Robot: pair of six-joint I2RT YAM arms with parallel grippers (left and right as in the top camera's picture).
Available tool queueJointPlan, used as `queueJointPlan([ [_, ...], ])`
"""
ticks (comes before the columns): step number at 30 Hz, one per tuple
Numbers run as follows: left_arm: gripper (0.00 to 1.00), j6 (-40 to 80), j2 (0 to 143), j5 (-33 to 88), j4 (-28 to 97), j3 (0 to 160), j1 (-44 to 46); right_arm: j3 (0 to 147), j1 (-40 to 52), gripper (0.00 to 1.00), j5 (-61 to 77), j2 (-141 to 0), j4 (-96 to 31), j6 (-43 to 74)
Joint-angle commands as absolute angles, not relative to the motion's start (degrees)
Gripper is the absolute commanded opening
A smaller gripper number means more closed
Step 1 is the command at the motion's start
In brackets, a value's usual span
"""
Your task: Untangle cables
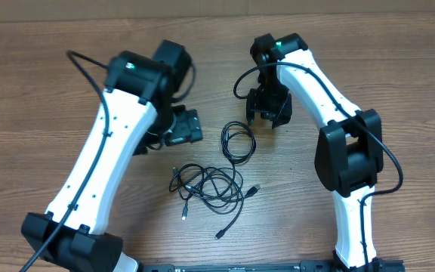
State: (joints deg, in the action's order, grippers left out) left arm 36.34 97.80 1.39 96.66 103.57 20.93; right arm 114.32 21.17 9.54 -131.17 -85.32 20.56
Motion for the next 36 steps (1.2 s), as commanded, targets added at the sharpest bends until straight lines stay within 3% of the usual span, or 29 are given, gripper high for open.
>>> queueJointPlan([
  [1,1.0,37.23,98.15,0.45,96.82,103.33,17.96,112.07,22.41,0.63,10.61,-131.87,-84.27,17.5],
  [14,0.99,36.14,98.15,0.4,96.77,103.33,16.91,106.15,22.81,0.54,10.61,-131.81,-80.64,17.5],
  [17,1.0,36.14,98.15,0.43,96.79,103.33,16.93,106.15,22.81,0.43,10.61,-131.81,-80.29,17.54],
  [19,1.0,36.07,98.15,0.43,96.82,103.33,16.93,106.19,22.81,0.28,10.63,-131.81,-79.99,17.58],
  [24,0.99,35.75,98.15,0.43,96.82,103.33,16.93,107.81,22.81,0.04,10.81,-131.7,-80.6,17.76],
  [28,1.0,35.77,98.15,0.45,96.79,103.33,16.95,113.32,22.81,0.04,10.55,-131.0,-84.55,17.74],
  [36,1.0,35.77,98.15,0.45,96.82,103.33,16.95,139.26,22.81,0.04,9.93,-125.54,-97.14,17.52],
])
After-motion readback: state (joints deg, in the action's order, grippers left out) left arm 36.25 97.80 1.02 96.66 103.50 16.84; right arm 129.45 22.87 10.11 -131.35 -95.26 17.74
